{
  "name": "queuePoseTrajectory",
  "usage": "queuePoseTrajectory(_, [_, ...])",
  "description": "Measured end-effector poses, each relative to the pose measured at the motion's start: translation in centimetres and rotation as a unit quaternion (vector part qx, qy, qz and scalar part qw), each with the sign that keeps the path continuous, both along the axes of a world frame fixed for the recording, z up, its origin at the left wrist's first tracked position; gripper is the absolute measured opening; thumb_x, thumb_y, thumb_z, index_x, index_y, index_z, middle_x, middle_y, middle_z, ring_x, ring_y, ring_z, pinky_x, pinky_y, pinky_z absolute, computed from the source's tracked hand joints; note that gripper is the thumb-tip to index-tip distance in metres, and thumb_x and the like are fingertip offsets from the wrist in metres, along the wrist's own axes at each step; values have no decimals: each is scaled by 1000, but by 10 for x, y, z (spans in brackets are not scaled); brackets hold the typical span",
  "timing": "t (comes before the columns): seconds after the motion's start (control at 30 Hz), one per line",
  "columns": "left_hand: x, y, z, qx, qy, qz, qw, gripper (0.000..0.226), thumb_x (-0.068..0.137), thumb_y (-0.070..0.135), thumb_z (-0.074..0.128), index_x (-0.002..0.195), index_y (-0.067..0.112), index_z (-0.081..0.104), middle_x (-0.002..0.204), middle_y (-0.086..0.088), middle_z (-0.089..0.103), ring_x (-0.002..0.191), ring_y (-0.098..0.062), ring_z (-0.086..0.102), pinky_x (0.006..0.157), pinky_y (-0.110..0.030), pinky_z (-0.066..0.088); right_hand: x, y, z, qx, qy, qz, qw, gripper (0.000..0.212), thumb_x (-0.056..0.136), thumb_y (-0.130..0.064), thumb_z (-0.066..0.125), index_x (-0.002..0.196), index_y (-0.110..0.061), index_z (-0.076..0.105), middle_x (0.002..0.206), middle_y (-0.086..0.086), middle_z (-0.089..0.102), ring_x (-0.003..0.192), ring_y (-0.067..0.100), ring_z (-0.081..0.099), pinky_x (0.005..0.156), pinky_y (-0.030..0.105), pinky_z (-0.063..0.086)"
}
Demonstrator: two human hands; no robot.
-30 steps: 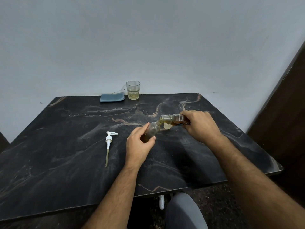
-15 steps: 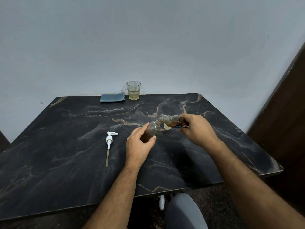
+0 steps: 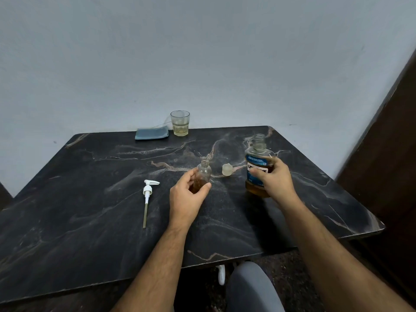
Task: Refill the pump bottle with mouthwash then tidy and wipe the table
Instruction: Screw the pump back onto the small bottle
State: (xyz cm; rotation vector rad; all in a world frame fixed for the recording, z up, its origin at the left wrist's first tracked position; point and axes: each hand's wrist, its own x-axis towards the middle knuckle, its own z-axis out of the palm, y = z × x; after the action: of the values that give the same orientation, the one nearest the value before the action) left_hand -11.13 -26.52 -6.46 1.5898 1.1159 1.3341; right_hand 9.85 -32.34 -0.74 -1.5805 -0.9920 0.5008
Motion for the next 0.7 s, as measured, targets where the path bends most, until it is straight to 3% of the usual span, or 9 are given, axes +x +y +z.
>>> queuePoseTrajectory(0.1, [1, 0, 0, -4, -3, 8, 1000, 54, 76, 18, 83, 126, 21, 63, 113, 12, 69, 103, 2, 65, 97, -24, 52, 12, -1, -14, 27, 94, -43, 994, 37, 80, -11, 79, 105, -27, 57, 106, -6, 67, 106, 17, 65, 95, 37, 52])
queuePoseTrajectory(0.2, [1, 0, 0, -9, -12, 6, 1000, 54, 77, 17, 82, 127, 20, 62, 115, 12, 68, 105, 2, 64, 98, -23, 51, 18, -2, -20, 58, 126, -68, 988, 38, 80, -12, 79, 103, -32, 57, 111, -4, 68, 107, 16, 65, 96, 39, 53])
queuePoseTrajectory(0.3, [0, 0, 0, -16, -12, 2, 1000, 57, 77, 17, 82, 130, 19, 61, 120, 8, 68, 106, 4, 63, 99, -22, 50, 20, -3, -22, 64, 107, -65, 990, 41, 81, -12, 79, 111, -29, 57, 114, -5, 67, 107, 14, 64, 90, 32, 52])
queuePoseTrajectory(0.47, [-1, 1, -1, -20, -17, 1, 1000, 58, 78, 16, 82, 131, 18, 59, 122, 5, 68, 110, -1, 64, 101, -28, 51, 21, -3, -27, 56, 77, -65, 993, 44, 81, -15, 79, 116, -26, 57, 115, -3, 67, 107, 13, 64, 96, 35, 52])
queuePoseTrajectory(0.6, [-1, 2, -2, -22, -12, 2, 1000, 57, 78, 17, 81, 131, 18, 60, 122, 5, 68, 109, -2, 64, 100, -31, 52, 23, -5, -28, 55, 59, -59, 995, 38, 78, -12, 81, 107, -27, 60, 106, -6, 70, 99, 10, 67, 96, 40, 54])
queuePoseTrajectory(0.7, [-1, 2, -2, -24, -10, 4, 1000, 57, 78, 16, 81, 131, 17, 59, 121, 4, 68, 107, 2, 63, 99, -23, 51, 22, -7, -35, 57, 37, -64, 996, 42, 71, -22, 86, 104, -33, 62, 108, -4, 71, 101, 13, 68, 95, 45, 55])
